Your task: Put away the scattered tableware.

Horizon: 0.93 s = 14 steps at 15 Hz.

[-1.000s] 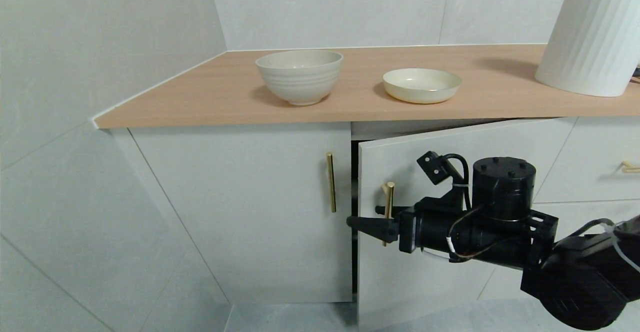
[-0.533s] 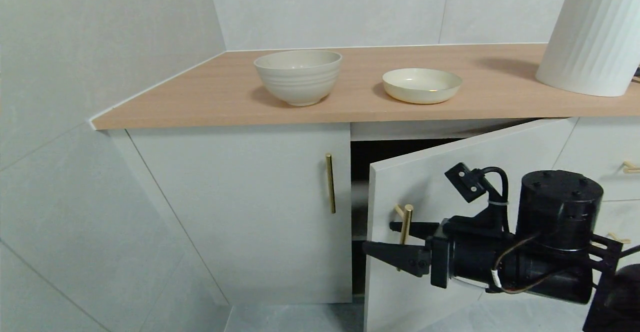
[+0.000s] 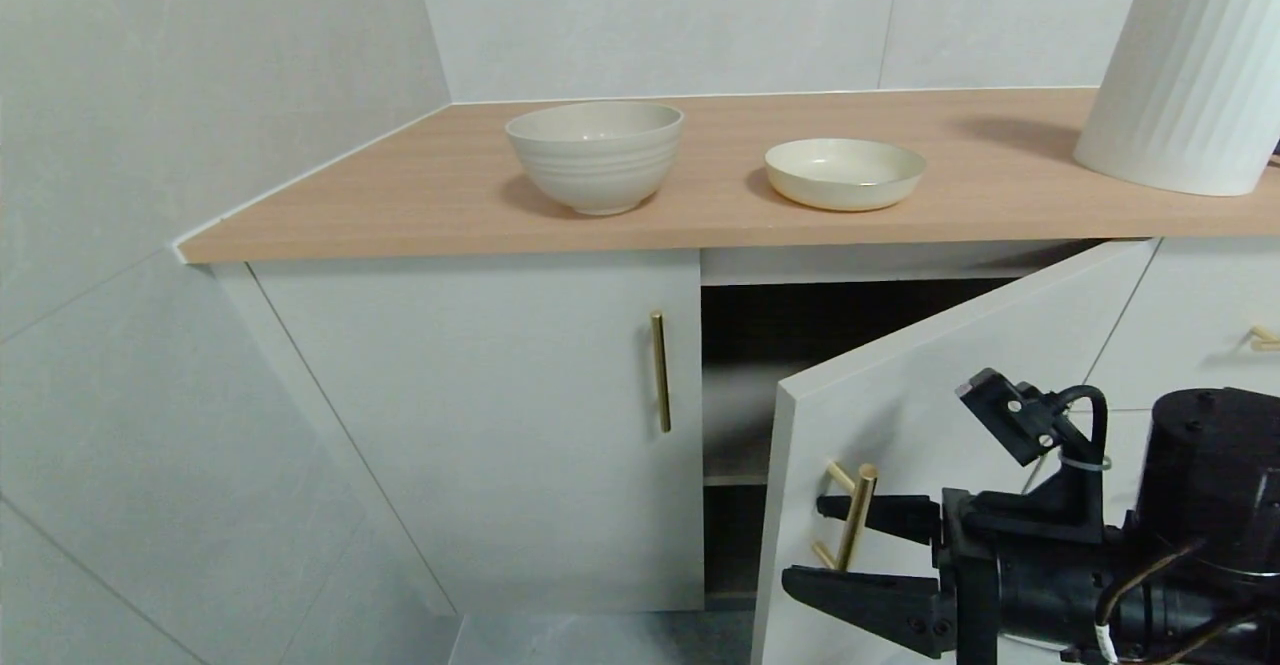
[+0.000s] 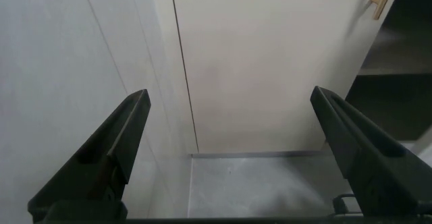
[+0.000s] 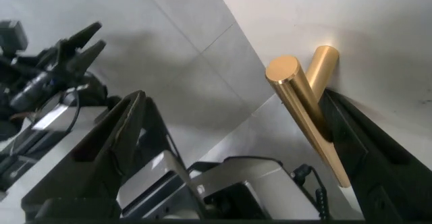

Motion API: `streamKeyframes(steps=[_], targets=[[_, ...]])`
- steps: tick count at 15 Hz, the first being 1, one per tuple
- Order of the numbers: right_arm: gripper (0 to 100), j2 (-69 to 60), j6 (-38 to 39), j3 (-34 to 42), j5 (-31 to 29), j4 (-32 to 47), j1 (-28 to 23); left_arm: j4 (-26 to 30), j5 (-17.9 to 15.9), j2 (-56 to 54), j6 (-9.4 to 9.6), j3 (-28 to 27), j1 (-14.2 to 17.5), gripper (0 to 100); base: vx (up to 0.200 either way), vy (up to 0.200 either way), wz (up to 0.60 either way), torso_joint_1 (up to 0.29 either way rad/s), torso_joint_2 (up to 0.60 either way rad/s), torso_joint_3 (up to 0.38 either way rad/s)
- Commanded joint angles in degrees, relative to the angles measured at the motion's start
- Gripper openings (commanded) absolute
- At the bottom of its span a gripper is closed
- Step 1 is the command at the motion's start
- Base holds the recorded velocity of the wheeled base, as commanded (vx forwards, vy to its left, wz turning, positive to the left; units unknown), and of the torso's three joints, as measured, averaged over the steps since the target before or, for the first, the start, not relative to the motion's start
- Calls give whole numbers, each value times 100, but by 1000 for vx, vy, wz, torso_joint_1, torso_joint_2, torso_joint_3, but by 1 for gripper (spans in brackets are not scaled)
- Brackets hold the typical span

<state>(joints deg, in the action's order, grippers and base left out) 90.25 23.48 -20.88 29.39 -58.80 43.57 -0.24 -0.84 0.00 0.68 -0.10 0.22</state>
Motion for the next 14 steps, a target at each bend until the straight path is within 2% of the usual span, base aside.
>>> streamKeyframes(steps=[1, 2, 3, 4, 6, 7, 10, 11, 12, 13, 14], targets=[[100, -165, 8, 190, 32, 61, 55, -55, -92, 0, -16, -447, 4, 100, 0, 0, 0, 0, 0, 0], [100, -183, 16, 199, 32, 61, 55, 147, -329, 132, -16, -1080, -31, 100, 0, 0, 0, 0, 0, 0], [100, -192, 16, 207, 32, 61, 55, 394, -505, 264, -16, -1458, -75, 100, 0, 0, 0, 0, 0, 0], [100, -192, 16, 251, 32, 61, 55, 894, -900, 545, -16, -1950, -110, 100, 0, 0, 0, 0, 0, 0], [100, -192, 16, 295, 32, 61, 55, 1097, -1656, 1063, -16, -2161, -110, 100, 0, 0, 0, 0, 0, 0], [100, -192, 16, 295, 32, 61, 55, 1097, -1849, 1248, -16, -2196, -110, 0, 0, 0, 0, 0, 0, 0], [100, -297, 25, 313, 32, 70, 55, 974, -2746, 2224, -16, -2548, -119, 0, 0, 0, 0, 0, 0, 0], [100, -332, 25, 357, 32, 70, 55, 965, -2904, 2584, -59, -2785, -119, 0, 0, 0, 0, 0, 0, 0], [100, -332, 25, 366, 32, 70, 55, 965, -2974, 2848, -200, -2952, -119, 0, 0, 0, 0, 0, 0, 0], [100, -315, 25, 366, 32, 70, 55, 956, -3221, 3357, -437, -3321, -154, 0, 0, 0, 0, 0, 0, 0], [100, -306, 25, 366, 32, 70, 55, 956, -3590, 3779, -587, -3611, -198, 0, 0, 0, 0, 0, 0, 0]])
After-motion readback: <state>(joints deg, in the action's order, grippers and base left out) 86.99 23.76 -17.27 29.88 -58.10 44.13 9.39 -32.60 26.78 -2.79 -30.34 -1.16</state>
